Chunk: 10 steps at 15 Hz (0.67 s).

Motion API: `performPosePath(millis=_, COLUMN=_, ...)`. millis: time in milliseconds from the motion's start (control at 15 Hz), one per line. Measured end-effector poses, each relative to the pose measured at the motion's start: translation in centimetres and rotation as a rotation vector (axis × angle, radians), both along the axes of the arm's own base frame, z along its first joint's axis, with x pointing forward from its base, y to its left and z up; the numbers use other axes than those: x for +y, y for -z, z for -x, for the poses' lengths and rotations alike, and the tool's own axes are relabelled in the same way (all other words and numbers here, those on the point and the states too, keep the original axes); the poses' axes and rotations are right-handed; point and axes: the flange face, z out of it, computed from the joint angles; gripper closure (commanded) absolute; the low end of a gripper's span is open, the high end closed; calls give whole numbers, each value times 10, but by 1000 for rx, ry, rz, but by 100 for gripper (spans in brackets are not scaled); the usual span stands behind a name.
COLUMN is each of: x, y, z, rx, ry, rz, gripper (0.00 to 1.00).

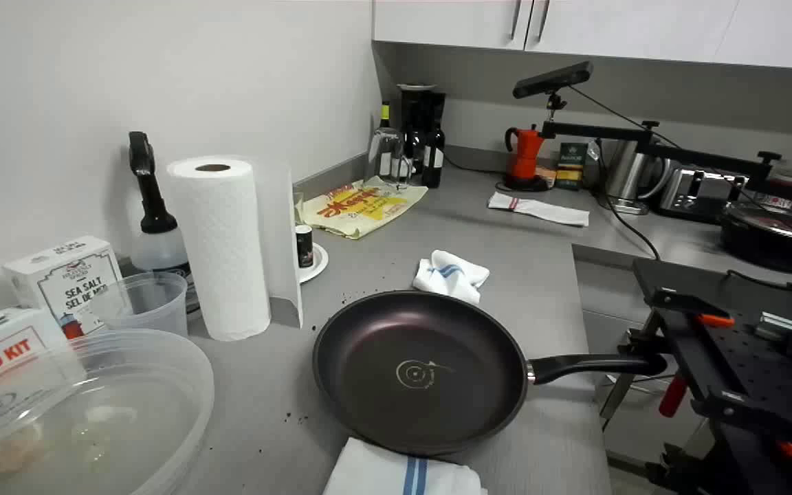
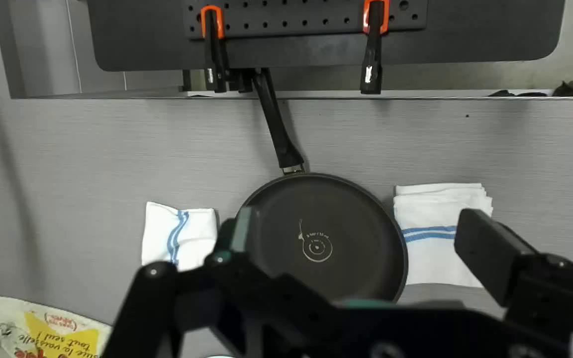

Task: Pick up the white towel with blue stripes from the table, wipe inside the black pan, and put the towel back on the table.

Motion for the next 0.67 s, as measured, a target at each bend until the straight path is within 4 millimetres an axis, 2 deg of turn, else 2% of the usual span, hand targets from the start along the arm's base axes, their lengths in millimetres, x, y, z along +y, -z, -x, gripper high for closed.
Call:
performPosePath(millis=333, x=-9, y=5, z=-4, rx=14, ry=23, rz=-16, gripper=0)
performPosePath(millis=667, x=-55, y=37, z=-30, rx=36, ry=164, rz=-74, gripper=0)
